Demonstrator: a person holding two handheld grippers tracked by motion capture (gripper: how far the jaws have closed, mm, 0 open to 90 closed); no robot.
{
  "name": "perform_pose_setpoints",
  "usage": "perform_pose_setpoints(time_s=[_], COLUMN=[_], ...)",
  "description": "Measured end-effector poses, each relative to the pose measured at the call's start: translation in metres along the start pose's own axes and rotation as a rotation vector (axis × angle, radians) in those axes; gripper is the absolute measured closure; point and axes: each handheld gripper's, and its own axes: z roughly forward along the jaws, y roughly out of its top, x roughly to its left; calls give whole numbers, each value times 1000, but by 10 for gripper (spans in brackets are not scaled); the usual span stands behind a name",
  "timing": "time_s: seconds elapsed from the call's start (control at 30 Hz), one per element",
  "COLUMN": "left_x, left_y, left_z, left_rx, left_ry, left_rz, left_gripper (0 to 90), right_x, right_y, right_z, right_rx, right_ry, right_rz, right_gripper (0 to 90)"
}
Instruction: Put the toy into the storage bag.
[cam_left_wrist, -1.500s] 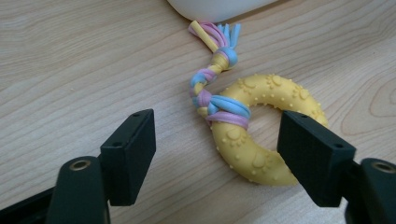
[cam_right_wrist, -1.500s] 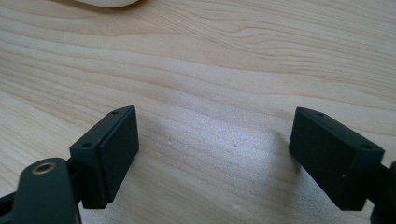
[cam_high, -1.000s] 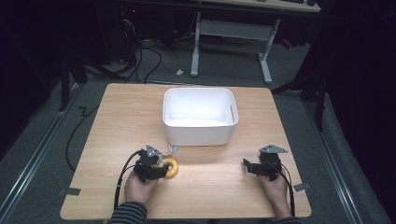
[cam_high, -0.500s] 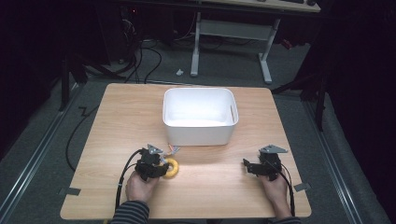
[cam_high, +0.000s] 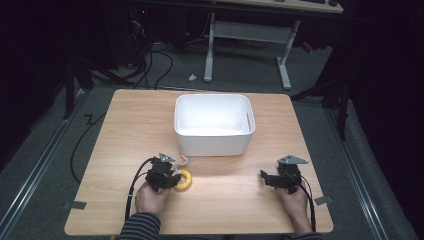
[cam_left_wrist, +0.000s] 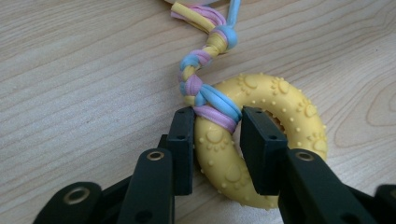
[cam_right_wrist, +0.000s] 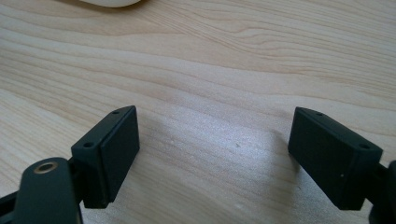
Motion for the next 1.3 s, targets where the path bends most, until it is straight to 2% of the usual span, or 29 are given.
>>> perform_pose_setpoints(time_s=[0.2, 0.4, 0.43, 0.47, 0.57, 0.67, 0.83, 0.93, 1.03, 1.13, 1.3], left_x=[0, -1, 1, -2, -1, 0, 2, 1, 1, -1, -1], left_y=[-1, -1, -1, -1, -1, -1, -2, 1, 3, 7, 11], left_z=[-1, -4, -4, -6, -9, -12, -23, -32, -43, -53, -67], left_rx=[-1, -25, -46, -37, -41, -35, -55, -62, -92, -108, -129], left_ry=[-15, -31, -34, -44, -59, -58, -69, -59, -56, -24, -27], left_rz=[3, -1, 22, -7, -9, -17, -41, -27, -25, 0, 16], left_gripper=[668, 671, 671, 672, 672, 673, 673, 673, 673, 673, 673], right_x=[0, 0, 0, 0, 1, 0, 1, 1, 1, 1, 1], right_y=[0, 0, 0, 0, 0, 0, 0, 0, 0, 0, 0], right_z=[0, 0, 0, 0, 0, 0, 0, 0, 0, 0, 0], right_rx=[0, 0, 0, 0, 0, 0, 1, 0, 1, 1, -1], right_ry=[2, 1, 1, 1, 2, 1, 3, 5, 7, 7, 7], right_rz=[-3, -3, -3, -3, -2, -3, -4, -4, -5, -5, -7], right_gripper=[166, 167, 167, 167, 167, 166, 167, 167, 167, 166, 167])
